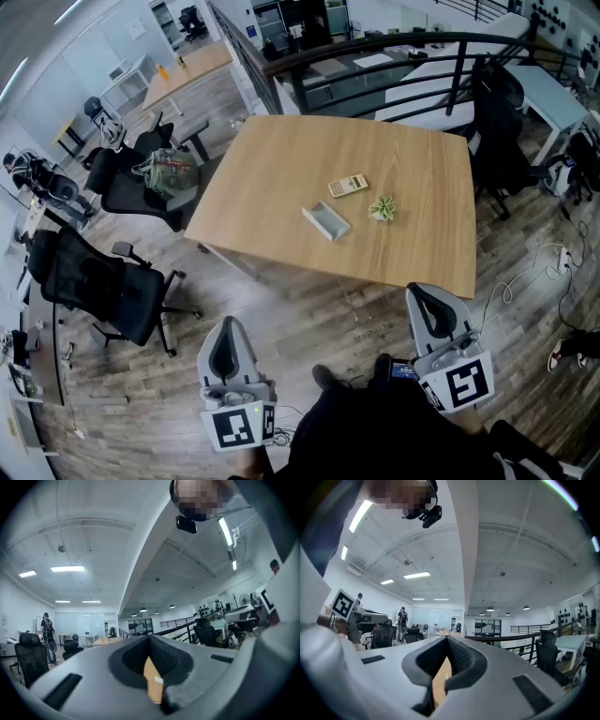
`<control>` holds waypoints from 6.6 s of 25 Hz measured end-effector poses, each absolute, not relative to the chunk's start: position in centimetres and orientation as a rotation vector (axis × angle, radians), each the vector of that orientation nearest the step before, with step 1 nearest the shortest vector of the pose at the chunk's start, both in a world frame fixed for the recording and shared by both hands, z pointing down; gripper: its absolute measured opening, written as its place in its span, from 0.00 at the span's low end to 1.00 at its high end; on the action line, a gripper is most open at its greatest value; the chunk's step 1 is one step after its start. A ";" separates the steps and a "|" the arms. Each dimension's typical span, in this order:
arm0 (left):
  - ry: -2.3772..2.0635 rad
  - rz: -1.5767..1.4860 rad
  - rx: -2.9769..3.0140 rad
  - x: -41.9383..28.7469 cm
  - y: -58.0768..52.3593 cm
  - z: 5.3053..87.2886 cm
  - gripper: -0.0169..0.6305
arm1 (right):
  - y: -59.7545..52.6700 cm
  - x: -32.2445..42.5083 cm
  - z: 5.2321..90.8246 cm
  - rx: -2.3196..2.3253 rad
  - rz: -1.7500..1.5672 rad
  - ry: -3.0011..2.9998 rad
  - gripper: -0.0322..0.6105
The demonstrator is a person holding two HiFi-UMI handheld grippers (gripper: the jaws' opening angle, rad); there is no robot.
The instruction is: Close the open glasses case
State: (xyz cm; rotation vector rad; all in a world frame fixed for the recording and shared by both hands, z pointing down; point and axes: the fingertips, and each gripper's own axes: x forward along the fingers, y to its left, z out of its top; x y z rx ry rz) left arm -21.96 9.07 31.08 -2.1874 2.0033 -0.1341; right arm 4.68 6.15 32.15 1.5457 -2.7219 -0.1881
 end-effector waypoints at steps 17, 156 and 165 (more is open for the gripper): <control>1.993 -0.166 -2.195 -16.0 8.8 31.0 0.02 | 6.4 10.3 32.1 1.541 -0.194 -2.775 0.07; 2.236 -0.315 -2.213 -27.2 -11.2 36.5 0.02 | -21.7 -3.6 43.2 1.318 -0.006 -2.713 0.25; 2.364 -0.413 -2.165 -29.6 -7.3 38.0 0.02 | -25.1 -8.3 63.9 1.100 0.315 -2.438 0.33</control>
